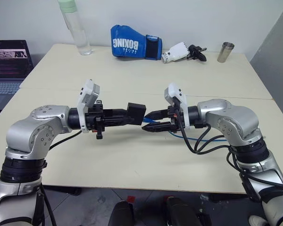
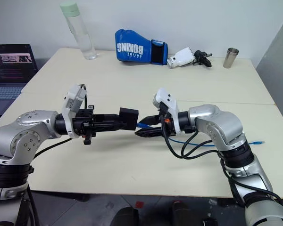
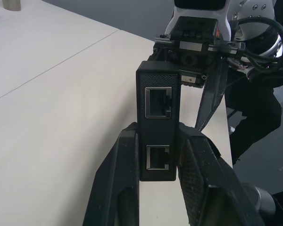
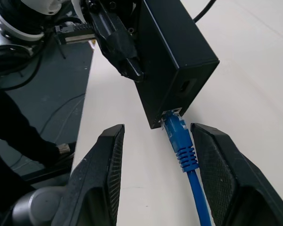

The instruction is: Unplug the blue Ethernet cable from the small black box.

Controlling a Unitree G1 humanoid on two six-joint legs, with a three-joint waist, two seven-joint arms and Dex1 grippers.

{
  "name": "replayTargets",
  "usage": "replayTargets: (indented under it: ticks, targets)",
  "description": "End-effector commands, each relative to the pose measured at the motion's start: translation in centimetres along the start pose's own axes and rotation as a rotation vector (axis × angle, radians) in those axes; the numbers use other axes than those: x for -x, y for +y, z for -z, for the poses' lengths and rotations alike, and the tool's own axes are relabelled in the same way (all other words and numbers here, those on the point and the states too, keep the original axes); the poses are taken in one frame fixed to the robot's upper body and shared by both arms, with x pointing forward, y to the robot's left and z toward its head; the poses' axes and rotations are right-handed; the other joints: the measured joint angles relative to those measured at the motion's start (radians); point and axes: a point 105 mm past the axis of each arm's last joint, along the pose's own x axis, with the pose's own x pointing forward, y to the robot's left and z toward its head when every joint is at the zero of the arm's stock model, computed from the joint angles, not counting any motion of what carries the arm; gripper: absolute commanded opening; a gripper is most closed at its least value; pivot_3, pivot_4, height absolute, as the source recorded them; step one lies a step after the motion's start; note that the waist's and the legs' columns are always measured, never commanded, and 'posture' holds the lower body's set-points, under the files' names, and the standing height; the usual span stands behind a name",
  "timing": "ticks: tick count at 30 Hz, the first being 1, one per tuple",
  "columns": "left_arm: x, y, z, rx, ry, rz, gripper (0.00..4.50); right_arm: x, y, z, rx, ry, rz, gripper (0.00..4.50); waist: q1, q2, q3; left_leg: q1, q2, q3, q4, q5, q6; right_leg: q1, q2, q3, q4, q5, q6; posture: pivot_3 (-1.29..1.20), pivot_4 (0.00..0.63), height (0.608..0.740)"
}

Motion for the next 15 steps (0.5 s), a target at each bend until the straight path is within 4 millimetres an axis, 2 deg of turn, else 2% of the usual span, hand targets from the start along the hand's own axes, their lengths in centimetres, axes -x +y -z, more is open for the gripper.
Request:
replayTargets:
  ticks: [1, 15]
  targets:
    - [0.21, -0.60, -0.94, -0.045, 0.006, 0.019, 0.78, 0.52, 0.42, -1.30, 0.026, -0.027, -0.055, 2.34, 0.000, 0.000, 0.000, 0.000, 0.000, 0.000, 0.000, 0.000, 0.000, 0.000, 0.000, 0.000, 0.000, 0.000, 0.000, 0.00, 0.150, 0.740]
    - [0.34, -0.82, -1.13, -0.008, -0.004, 0.036, 0.78, 0.41, 0.20, -1.23, 0.019, -0.017, -0.100, 2.34, 0.000, 0.000, 0.000, 0.000, 0.000, 0.000, 0.000, 0.000, 0.000, 0.000, 0.000, 0.000, 0.000, 0.000, 0.000, 0.00, 0.150, 0.740]
